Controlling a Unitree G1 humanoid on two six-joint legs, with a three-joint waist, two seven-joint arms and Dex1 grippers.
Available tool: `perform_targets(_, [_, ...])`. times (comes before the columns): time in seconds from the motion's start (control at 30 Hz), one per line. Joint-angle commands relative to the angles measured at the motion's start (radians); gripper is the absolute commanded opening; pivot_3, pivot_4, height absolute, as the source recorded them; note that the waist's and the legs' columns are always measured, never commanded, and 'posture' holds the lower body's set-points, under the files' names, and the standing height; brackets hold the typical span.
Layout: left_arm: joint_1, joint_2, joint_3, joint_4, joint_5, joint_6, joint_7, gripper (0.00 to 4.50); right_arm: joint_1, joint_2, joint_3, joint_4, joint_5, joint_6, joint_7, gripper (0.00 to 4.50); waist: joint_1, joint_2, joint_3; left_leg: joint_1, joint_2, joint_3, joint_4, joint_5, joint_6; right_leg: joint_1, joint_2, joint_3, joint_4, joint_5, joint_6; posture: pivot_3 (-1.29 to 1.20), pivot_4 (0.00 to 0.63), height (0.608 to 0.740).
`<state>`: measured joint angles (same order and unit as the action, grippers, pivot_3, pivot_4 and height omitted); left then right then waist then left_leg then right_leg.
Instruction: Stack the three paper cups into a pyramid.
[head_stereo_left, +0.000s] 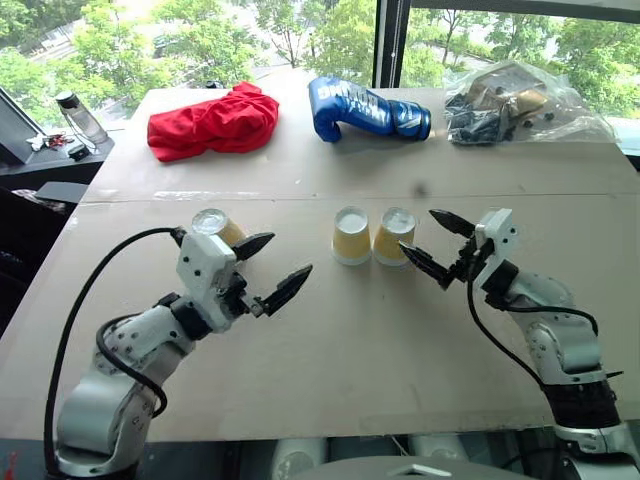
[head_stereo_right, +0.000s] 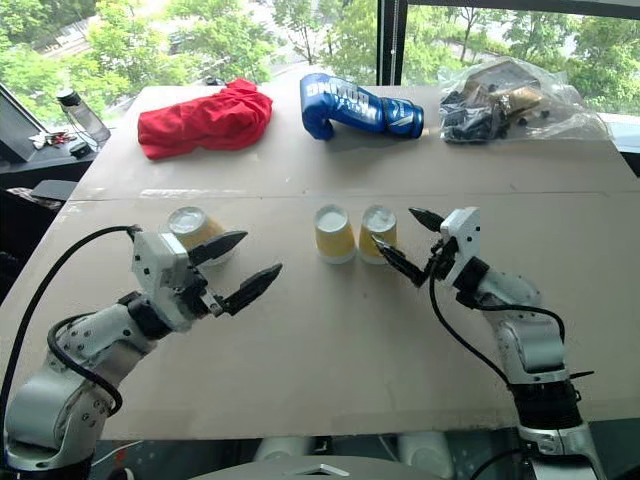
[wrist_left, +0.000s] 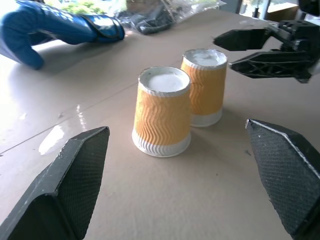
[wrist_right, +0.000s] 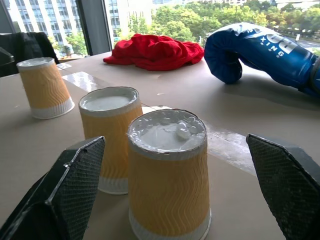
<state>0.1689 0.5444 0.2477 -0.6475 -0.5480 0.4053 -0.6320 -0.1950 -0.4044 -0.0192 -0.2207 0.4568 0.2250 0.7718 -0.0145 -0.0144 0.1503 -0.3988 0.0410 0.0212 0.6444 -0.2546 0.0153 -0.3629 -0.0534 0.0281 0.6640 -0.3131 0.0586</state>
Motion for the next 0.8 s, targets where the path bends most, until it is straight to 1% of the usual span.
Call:
perform_targets(0.03, [0.027, -0.095, 0.045, 0.017, 0.087, -0.114, 0.124, 4.50, 0.027, -0.077, -0.064, -0.084, 0.119, 0.004, 0.140, 4.46, 0.001, 0.000, 0.000, 0.000, 0.000, -0.001, 0.000, 0.000, 0.000, 0.000, 0.000, 0.000, 0.000, 0.000, 0.000, 0.00, 0.150, 0.740])
perform_targets(0.13, [0.023, -0.164, 0.059, 0.051, 0.172, -0.169, 0.229, 4.50, 0.071, -0.135, -0.091, -0.109, 0.182, 0.016, 0.223, 4.46, 0.004, -0.001, 0.000, 0.001, 0.000, -0.002, 0.001, 0.000, 0.000, 0.002, 0.000, -0.001, 0.000, 0.000, 0.000, 0.00, 0.150, 0.740])
perform_targets(0.23, [0.007, -0.199, 0.079, 0.094, 0.274, -0.234, 0.323, 4.50, 0.126, -0.168, -0.133, -0.124, 0.244, 0.000, 0.298, 4.46, 0.005, -0.001, -0.001, 0.000, -0.001, -0.003, 0.002, 0.000, 0.000, 0.004, 0.000, -0.001, 0.000, 0.000, 0.000, 0.00, 0.150, 0.740])
perform_targets(0.3, [-0.016, -0.210, 0.102, 0.128, 0.298, -0.237, 0.369, 4.50, 0.149, -0.176, -0.156, -0.135, 0.281, -0.013, 0.339, 4.46, 0.005, -0.001, -0.001, 0.000, -0.001, -0.003, 0.003, 0.000, 0.000, 0.004, 0.000, -0.002, 0.000, 0.000, 0.000, 0.00, 0.150, 0.740])
perform_targets(0.43, [-0.049, -0.204, 0.108, 0.190, 0.304, -0.231, 0.380, 4.50, 0.152, -0.170, -0.172, -0.151, 0.316, -0.019, 0.356, 4.46, 0.001, -0.001, -0.001, 0.001, -0.001, -0.002, 0.003, 0.000, 0.000, 0.004, 0.000, -0.002, 0.001, 0.000, 0.000, 0.00, 0.150, 0.740])
perform_targets(0.67, [-0.115, -0.181, 0.088, 0.297, 0.312, -0.221, 0.358, 4.50, 0.159, -0.167, -0.178, -0.177, 0.324, -0.022, 0.345, 4.46, 0.004, -0.001, -0.001, 0.000, -0.001, -0.003, 0.004, 0.000, 0.000, 0.004, 0.001, -0.003, 0.001, 0.000, 0.000, 0.00, 0.150, 0.740])
perform_targets(0.8, [-0.182, -0.167, 0.080, 0.398, 0.327, -0.243, 0.349, 4.50, 0.164, -0.162, -0.172, -0.193, 0.324, -0.019, 0.330, 4.46, 0.007, -0.001, -0.001, 0.000, -0.001, -0.003, 0.004, 0.000, 0.000, 0.004, 0.001, -0.004, 0.001, 0.000, 0.000, 0.00, 0.150, 0.740])
